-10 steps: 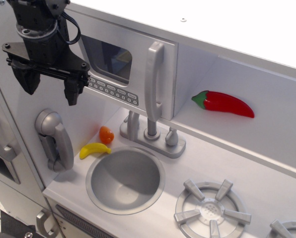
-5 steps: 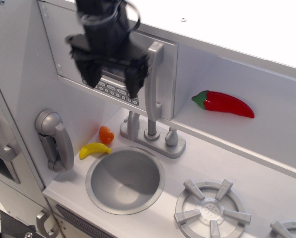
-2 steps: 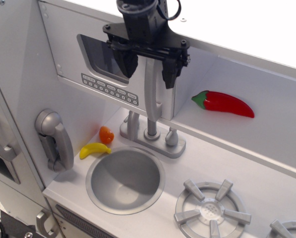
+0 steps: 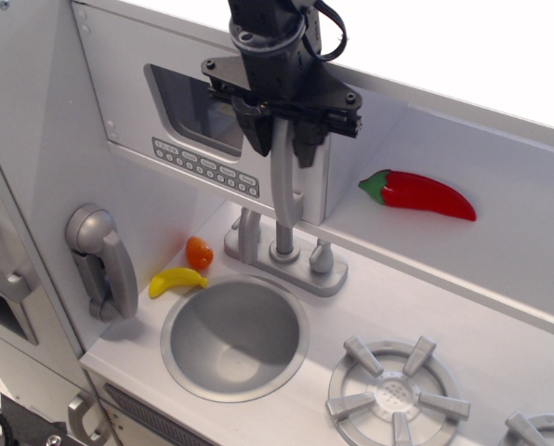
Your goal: Open microwave
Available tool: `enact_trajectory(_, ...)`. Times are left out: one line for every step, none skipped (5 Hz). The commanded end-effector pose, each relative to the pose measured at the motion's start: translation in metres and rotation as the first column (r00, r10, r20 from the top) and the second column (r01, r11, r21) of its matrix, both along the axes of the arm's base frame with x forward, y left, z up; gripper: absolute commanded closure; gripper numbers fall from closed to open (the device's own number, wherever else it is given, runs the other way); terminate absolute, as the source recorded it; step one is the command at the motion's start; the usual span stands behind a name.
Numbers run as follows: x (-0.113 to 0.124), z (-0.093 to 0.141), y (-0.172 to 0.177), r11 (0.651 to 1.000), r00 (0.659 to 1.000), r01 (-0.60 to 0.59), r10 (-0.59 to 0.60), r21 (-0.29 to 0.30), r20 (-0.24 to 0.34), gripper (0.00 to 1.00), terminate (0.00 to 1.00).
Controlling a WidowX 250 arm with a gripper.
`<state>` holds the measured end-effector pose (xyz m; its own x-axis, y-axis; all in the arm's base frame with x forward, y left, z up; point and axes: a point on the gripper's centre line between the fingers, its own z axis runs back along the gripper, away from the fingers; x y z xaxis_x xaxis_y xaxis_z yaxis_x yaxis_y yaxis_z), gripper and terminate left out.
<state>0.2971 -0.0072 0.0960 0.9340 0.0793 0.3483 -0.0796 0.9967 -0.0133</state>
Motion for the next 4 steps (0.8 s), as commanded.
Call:
enact_trajectory(-0.017,0.012,0.007,1.000,0.999,0.013,-0.014,0.018,0.040,1.00,0.00)
enact_trajectory(-0.030,0.014,0.015,1.000,1.000,0.009,-0.009,0.013,0.014,1.00,0.00)
enact_trajectory(-0.051,0.019,0.026,0.991,0.988,0.125,-0.118,0.056,-0.101,0.00,0.00)
enact_trajectory(-0.070,0.023,0.034,0.993,0.978,0.112,-0.104,0.035,-0.179,0.00,0.00)
